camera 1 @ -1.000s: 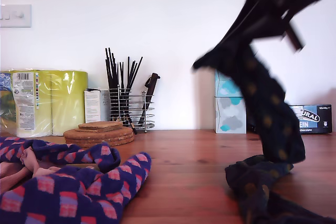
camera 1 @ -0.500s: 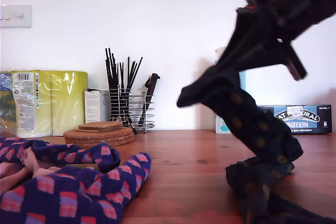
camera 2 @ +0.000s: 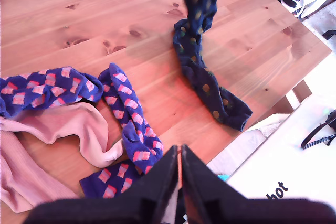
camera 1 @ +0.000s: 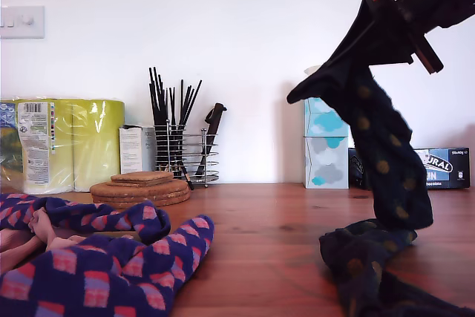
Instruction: Pair up the socks based on colour and pattern, by placing each sock on top of its pair
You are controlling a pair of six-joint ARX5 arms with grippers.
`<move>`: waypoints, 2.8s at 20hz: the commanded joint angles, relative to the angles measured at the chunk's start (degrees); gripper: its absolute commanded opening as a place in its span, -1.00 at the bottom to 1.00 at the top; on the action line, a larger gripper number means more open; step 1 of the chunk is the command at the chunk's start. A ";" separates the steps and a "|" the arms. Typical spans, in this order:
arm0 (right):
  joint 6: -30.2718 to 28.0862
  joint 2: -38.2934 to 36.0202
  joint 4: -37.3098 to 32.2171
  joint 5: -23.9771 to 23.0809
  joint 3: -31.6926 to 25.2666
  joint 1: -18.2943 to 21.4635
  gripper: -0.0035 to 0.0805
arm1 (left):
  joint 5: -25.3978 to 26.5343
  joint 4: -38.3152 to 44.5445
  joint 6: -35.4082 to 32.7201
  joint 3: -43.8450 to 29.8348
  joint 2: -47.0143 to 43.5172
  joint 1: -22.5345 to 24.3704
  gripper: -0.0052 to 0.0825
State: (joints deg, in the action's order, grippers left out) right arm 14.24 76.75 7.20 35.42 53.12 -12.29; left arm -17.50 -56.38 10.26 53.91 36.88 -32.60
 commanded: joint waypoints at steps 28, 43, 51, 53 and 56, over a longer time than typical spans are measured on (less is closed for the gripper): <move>-5.64 -0.98 26.29 9.05 -5.18 -4.09 -0.94 | 3.67 0.35 -0.24 -0.90 -0.11 -0.17 -0.93; -7.98 -6.32 33.16 3.80 -17.79 -6.45 -0.06 | 3.65 1.11 -0.22 -0.90 -0.09 -0.17 -0.93; -6.93 -9.09 38.51 0.92 -12.98 -6.43 0.14 | 3.65 1.51 -0.87 -0.90 0.70 -0.17 -0.93; -8.52 -12.20 42.25 -1.86 -9.51 -6.14 0.13 | 3.63 2.03 -1.33 -0.90 1.44 -0.17 -0.93; -11.43 -16.17 48.33 -6.27 -4.96 -6.05 0.13 | 3.65 2.82 -1.99 -0.90 2.69 -0.17 -0.93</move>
State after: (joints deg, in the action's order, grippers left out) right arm 3.81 60.51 54.37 29.93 48.95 -18.57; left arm -13.82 -54.24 8.78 53.91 39.57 -32.60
